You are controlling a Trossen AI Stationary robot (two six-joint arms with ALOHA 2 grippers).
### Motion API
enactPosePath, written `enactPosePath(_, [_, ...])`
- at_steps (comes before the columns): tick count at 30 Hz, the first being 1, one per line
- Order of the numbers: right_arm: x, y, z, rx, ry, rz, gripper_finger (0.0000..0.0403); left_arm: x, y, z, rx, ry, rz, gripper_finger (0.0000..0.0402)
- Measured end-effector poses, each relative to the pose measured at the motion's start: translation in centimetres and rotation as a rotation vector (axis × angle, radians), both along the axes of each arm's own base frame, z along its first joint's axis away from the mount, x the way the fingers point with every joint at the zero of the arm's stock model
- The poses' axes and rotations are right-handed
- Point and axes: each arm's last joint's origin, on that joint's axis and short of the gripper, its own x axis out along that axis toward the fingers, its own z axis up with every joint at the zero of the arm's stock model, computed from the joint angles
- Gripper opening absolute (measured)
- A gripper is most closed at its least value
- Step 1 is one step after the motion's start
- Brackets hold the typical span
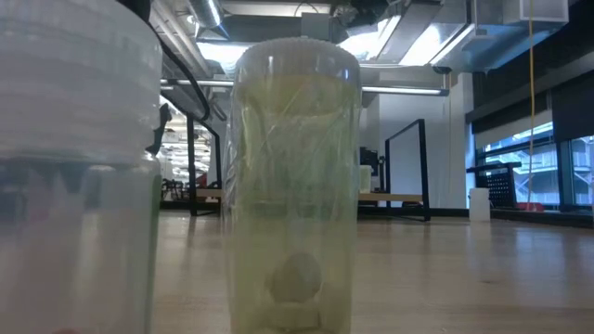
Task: Pick and place medicine bottles onto shelf by color
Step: Put the middle white pill bottle on the shelf
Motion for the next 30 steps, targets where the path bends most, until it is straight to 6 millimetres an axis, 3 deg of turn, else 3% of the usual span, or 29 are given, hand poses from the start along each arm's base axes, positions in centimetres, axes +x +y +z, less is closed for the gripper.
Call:
enactPosePath(7, [0.0, 0.0, 0.0, -0.001, 0.003, -0.004, 0.0182, 0.5, -0.2, 0.9, -0.019, -0.028, -0.013, 0.0118])
enactPosePath(20, [0.0, -0.2, -0.1, -0.038, 0.020, -0.047, 0.0182, 1.0, -0.2, 5.6, 0.002, -0.007, -0.104, 0.0116])
enactPosePath(30, [-0.2, -0.4, -0.1, -0.059, 0.024, -0.070, 0.0182, 2.3, 1.1, 8.5, -0.013, -0.004, -0.233, 0.0116])
